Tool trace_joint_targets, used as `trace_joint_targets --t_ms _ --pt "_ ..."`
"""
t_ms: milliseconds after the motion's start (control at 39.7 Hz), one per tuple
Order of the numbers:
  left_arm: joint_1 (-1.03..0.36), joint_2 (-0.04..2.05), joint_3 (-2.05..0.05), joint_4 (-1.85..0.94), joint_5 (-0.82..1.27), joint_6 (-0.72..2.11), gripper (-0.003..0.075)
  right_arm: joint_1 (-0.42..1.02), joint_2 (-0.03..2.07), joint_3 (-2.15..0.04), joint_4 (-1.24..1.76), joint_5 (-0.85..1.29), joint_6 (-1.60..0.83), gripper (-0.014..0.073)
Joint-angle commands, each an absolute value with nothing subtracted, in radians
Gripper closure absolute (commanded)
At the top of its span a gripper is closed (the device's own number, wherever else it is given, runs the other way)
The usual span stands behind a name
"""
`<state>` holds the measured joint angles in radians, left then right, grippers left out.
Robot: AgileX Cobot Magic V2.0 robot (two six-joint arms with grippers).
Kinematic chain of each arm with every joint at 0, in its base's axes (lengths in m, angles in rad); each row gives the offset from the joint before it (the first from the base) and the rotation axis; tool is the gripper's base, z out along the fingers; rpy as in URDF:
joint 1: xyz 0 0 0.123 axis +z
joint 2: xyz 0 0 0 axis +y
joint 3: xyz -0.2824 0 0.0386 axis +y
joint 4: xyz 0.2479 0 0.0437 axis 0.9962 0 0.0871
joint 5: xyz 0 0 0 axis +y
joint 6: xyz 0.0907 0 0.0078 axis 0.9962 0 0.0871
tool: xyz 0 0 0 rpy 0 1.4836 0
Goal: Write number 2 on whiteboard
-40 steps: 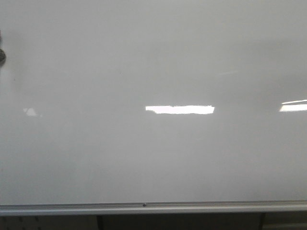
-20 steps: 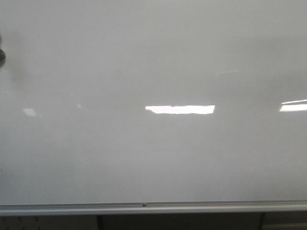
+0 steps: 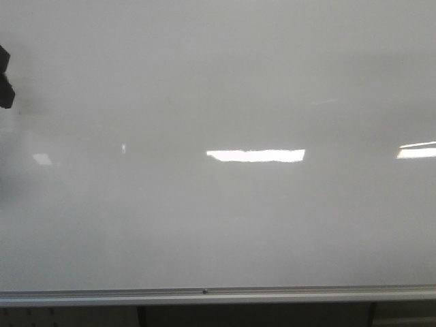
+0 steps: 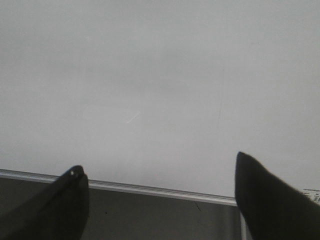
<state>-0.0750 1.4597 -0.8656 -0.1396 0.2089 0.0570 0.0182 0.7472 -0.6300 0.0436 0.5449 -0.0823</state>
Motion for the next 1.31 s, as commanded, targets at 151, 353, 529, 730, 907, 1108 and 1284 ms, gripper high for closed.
trace_joint_targets --t_ms 151,353,529,730,907,1108,1284 --pt "-0.082 1.501 -0.911 -0.149 0.038 0.049 0.0284 0.020 0.752 -0.663 0.034 0.476 -0.081 -0.0020" --pt "-0.082 1.527 -0.911 -0.149 0.000 0.049 0.0360 0.020 0.752 -0.663 0.034 0.476 -0.081 -0.0020" --pt "-0.082 1.531 -0.911 -0.149 0.000 0.049 0.0447 0.020 0.752 -0.663 0.034 0.476 -0.081 -0.0020" --pt "-0.082 1.539 -0.911 -0.149 -0.006 0.049 0.0598 0.020 0.752 -0.663 0.034 0.476 -0.081 -0.0020" --pt "-0.082 1.533 -0.911 -0.142 0.007 0.051 0.0678 0.020 0.752 -0.663 0.035 0.476 -0.081 -0.0020" --pt "-0.085 1.451 -0.911 -0.097 0.164 0.106 0.0677 0.020 0.762 -0.716 0.038 0.566 -0.081 -0.0020" --pt "-0.114 1.334 -0.911 -0.099 0.356 0.221 0.0677 0.036 0.811 -0.818 0.078 0.727 -0.127 -0.0020"
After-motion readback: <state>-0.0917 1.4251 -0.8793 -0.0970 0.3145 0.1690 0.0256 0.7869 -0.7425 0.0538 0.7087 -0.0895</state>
